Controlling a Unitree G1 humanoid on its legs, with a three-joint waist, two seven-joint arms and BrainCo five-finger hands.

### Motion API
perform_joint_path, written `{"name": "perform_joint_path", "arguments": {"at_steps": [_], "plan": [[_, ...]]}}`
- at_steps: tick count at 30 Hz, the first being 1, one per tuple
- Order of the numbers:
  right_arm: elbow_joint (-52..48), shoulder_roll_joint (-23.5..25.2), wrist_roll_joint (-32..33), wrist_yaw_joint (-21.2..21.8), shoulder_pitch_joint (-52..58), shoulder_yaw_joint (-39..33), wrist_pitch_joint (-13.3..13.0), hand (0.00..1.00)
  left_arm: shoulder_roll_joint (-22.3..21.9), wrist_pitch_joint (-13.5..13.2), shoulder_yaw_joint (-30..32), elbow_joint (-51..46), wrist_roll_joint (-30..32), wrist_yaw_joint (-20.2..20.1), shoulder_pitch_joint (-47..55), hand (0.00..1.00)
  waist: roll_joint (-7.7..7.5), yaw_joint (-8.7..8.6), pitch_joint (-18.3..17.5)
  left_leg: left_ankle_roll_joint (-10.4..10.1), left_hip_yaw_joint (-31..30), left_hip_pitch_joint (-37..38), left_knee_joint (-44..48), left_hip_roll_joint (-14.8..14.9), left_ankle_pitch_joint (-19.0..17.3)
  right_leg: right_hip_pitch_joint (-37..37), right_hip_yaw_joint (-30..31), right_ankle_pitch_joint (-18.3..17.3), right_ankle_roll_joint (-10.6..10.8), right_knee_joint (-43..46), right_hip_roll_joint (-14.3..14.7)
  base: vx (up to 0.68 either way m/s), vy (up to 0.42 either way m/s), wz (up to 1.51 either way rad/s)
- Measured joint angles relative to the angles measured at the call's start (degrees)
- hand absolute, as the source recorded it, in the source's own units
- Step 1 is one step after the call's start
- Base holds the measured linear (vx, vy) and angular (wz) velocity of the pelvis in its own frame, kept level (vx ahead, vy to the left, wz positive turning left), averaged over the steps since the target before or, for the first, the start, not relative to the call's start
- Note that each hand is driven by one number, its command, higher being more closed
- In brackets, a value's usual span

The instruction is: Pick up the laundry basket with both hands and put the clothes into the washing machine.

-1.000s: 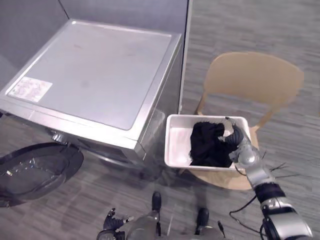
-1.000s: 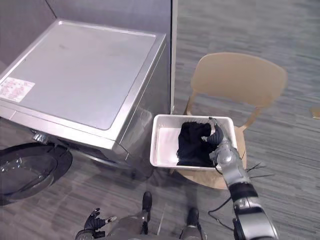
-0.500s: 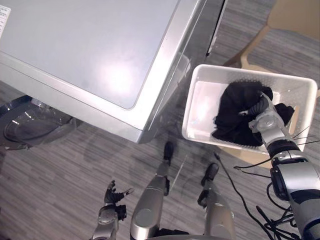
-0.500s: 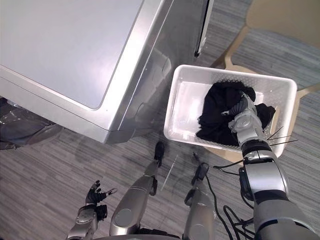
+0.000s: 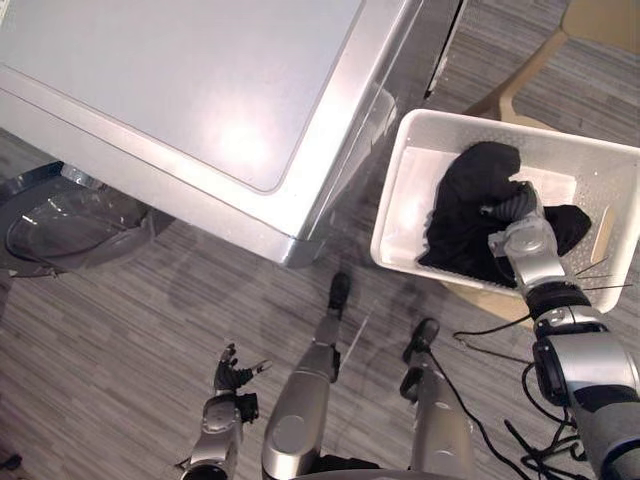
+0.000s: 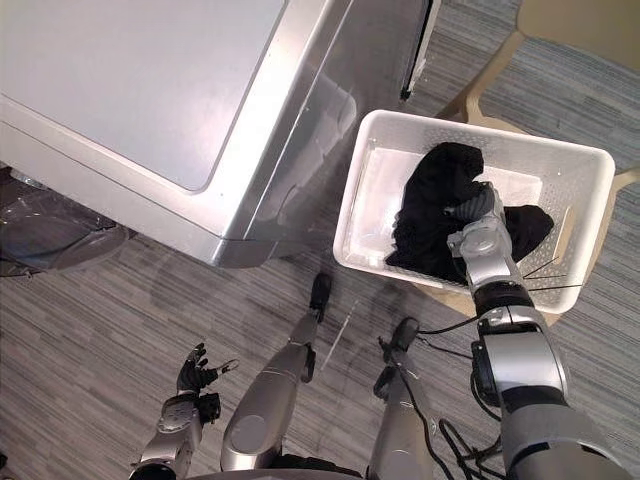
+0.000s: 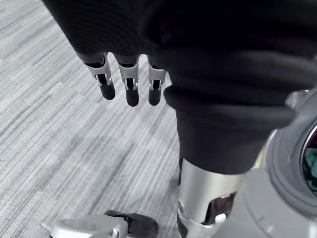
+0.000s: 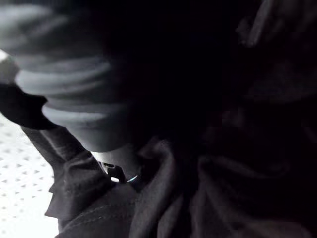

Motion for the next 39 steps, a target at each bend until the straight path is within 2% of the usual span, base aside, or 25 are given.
{"name": "perform_joint_path", "arguments": {"at_steps": [4, 7, 9, 13, 16, 18, 22, 24, 26, 28, 30, 31, 32, 33, 34, 35, 36, 37, 38, 39], "plan": [[-9.4, 0.2, 0.0, -1.1, 3.7, -3.4, -0.2, 1.0, 0.0, 0.1, 0.1, -0.5, 0.1, 0.0, 0.1, 0.0, -0.1, -1.21, -0.1, 0.0, 0.0, 1.9, 0.0, 0.0, 0.0, 2.0, 0.0, -0.2, 0.1, 0.0, 0.0, 0.0, 0.0, 0.0], [-18.4, 3.1, 1.3, -2.5, 7.6, -8.2, -0.6, 1.0, -0.1, 0.3, 0.2, -0.3, 0.4, -0.2, 0.1, 0.0, -0.34, -2.35, -0.3, 0.0, 0.0, 3.4, 0.0, 0.2, -0.1, 3.4, 0.2, -0.3, 0.1, -0.1, 0.0, 0.0, 0.0, 0.0], [-24.3, 7.1, 4.9, -2.9, 12.2, -10.3, -2.0, 1.0, -0.1, 1.2, 0.8, 0.6, 1.1, -0.4, 0.4, 0.0, -0.85, -3.11, -1.0, 0.1, 0.1, 5.0, 0.0, 0.3, -0.2, 5.1, 0.2, -0.3, 0.1, -0.4, 0.0, 0.0, 0.0, 0.0], [-33.1, 13.6, 11.1, -2.7, 20.3, -12.0, -2.9, 1.0, -0.2, 2.4, 1.2, 2.1, 1.4, -0.6, 1.4, 0.0, -1.89, -3.31, -4.5, 0.1, 0.4, 7.3, 0.0, 0.4, -0.8, 7.4, 0.3, -0.6, 0.2, -0.7, 0.1, 0.01, -0.012, -0.01], [-40.1, 19.0, 16.4, -1.2, 25.9, -11.8, -5.1, 1.0, -0.2, 2.8, 1.5, 2.8, 2.4, -1.7, 3.3, 0.0, -2.74, -3.28, -7.8, -0.1, 0.8, 10.1, -0.1, 0.6, -2.4, 10.6, 0.6, -0.8, 0.5, -2.0, 0.3, 0.03, -0.018, -0.04], [-45.6, 22.6, 20.1, 0.3, 29.8, -10.8, -6.8, 1.0, -0.9, 3.0, 2.8, 3.6, 2.5, -1.7, 5.3, 0.0, -3.88, -3.28, -10.5, 0.0, 1.7, 12.3, -0.1, 0.5, -3.6, 12.9, 1.3, -0.9, 0.6, -3.3, 0.4, 0.05, -0.009, -0.13], [-51.5, 25.4, 24.8, 3.4, 32.8, -7.3, -9.0, 1.0, -1.1, 3.3, 3.4, 4.3, 2.4, -1.7, 8.4, 0.0, -5.7, -3.18, -13.3, -0.1, 3.5, 15.5, -0.1, 0.6, -4.7, 15.8, 2.9, -0.8, 0.7, -4.9, 0.6, 0.07, -0.001, -0.23], [-53.9, 26.6, 28.7, 5.9, 33.6, -2.9, -10.3, 1.0, -1.0, 3.6, 3.5, 4.1, 2.3, -1.7, 10.6, 0.0, -6.88, -2.94, -14.6, 0.0, 5.9, 18.0, -0.1, 1.0, -5.3, 17.6, 4.9, -0.4, 0.6, -5.8, 1.1, 0.07, -0.014, -0.47], [-55.4, 27.2, 29.7, 8.0, 34.3, 0.2, -11.2, 1.0, -1.2, 3.6, 4.0, 3.1, 2.2, -1.8, 11.6, 0.0, -7.26, -3.01, -15.0, -0.2, 6.2, 19.4, 0.0, 1.1, -5.5, 18.1, 5.4, -0.8, 0.5, -4.8, 1.0, 0.05, -0.026, -0.22], [-57.4, 27.5, 30.0, 9.7, 35.5, 1.2, -11.4, 1.0, -1.7, 3.6, 4.5, 1.0, 2.2, -2.1, 11.3, 0.0, -7.31, -3.21, -15.1, -0.2, 5.6, 19.7, 0.0, 0.8, -5.5, 16.0, 5.8, -3.7, 0.8, 1.5, 0.1, 0.01, -0.034, 0.25], [-58.6, 27.4, 30.1, 10.1, 37.0, 1.0, -11.6, 1.0, -1.7, 3.5, 4.4, -2.2, 2.2, -2.8, 9.2, 0.0, -7.17, -3.75, -15.0, 0.2, 1.6, 18.0, 0.6, 0.4, -5.2, 13.9, 10.5, -6.3, 3.1, 9.3, 0.1, -0.03, -0.057, 0.88], [-58.8, 27.4, 30.0, 10.0, 37.0, 0.7, -11.6, 1.0, -1.6, 3.3, 4.4, -3.2, 2.2, -2.8, 8.5, 0.0, -7.23, -3.98, -15.0, 0.5, 0.0, 17.5, 0.7, 0.3, -4.9, 13.6, 12.4, -7.9, 3.3, 11.6, 0.2, -0.02, -0.109, 1.44], [-59.6, 27.6, 29.6, 9.9, 37.1, 0.4, -11.6, 1.0, -1.6, 2.9, 4.3, -5.0, 2.2, -2.8, 7.3, 0.0, -7.6, -4.89, -15.1, 0.6, -2.4, 16.7, 1.0, -0.4, -4.0, 12.7, 16.1, -11.4, 2.5, 19.5, 0.1, 0.04, -0.189, 1.54], [-60.2, 27.7, 29.0, 9.9, 37.0, 0.5, -11.6, 1.0, -1.6, 2.6, 3.8, -7.7, 2.2, -2.7, 7.1, 0.0, -8.52, -4.75, -15.6, 0.1, -4.3, 14.8, 2.7, -1.5, -3.4, 13.1, 19.8, -13.7, 3.1, 22.7, 0.2, 0.03, -0.232, 1.4], [-60.3, 27.9, 28.5, 9.9, 36.7, 0.6, -11.6, 1.0, -1.6, 2.5, 3.5, -8.9, 2.2, -2.7, 7.2, 0.0, -9.05, -4.19, -15.9, -0.1, -4.8, 13.6, 4.0, -2.0, -3.3, 13.2, 21.3, -15.1, 3.3, 22.3, 0.3, -0.02, -0.288, 0.98], [-60.7, 28.2, 28.2, 9.8, 35.9, 1.7, -11.5, 1.0, -2.1, 2.4, 3.3, -11.2, 2.1, -2.6, 7.2, 0.0, -9.04, -2.91, -15.9, -0.2, -5.1, 10.9, 7.2, -2.6, -3.3, 14.2, 21.9, -17.5, 2.2, 20.1, 0.7, -0.09, -0.245, 0.51], [-61.2, 28.3, 28.2, 9.6, 35.7, 2.3, -11.5, 1.0, -2.5, 2.4, 3.3, -12.4, 2.1, -2.6, 7.3, 0.0, -8.82, -2.41, -15.9, -0.2, -4.8, 9.7, 8.3, -2.4, -3.3, 14.7, 21.4, -18.6, 1.8, 18.6, 1.2, -0.21, -0.341, 0.49], [-61.9, 28.1, 28.2, 9.6, 35.5, 3.0, -11.5, 1.0, -4.0, 2.4, 2.7, -15.2, 1.6, -2.6, 7.9, 0.0, -7.73, -1.05, -15.8, -0.6, -5.0, 7.7, 10.0, -1.4, -3.0, 15.1, 19.7, -20.5, -0.1, 16.6, 2.6, -0.21, -0.252, 0.56], [-62.1, 27.4, 28.4, 9.5, 35.5, 3.5, -11.5, 1.0, -5.5, 2.4, 1.1, -18.3, 0.8, -2.5, 9.2, 0.0, -5.66, -1.29, -16.0, -1.4, -5.6, 6.1, 10.5, 0.2, -2.3, 14.9, 17.0, -20.3, -1.1, 17.1, 4.6, -0.36, -0.324, 0.86], [-62.1, 26.5, 28.6, 9.5, 35.5, 4.1, -11.4, 1.0, -5.9, 2.4, -0.8, -22.3, 0.5, -2.8, 10.4, 0.0, -4.53, -1.9, -16.0, -1.3, -6.5, 5.5, 8.7, 1.6, -2.3, 13.7, 14.3, -20.8, -2.5, 18.9, 6.1, -0.3, -0.214, 0.99]]}}
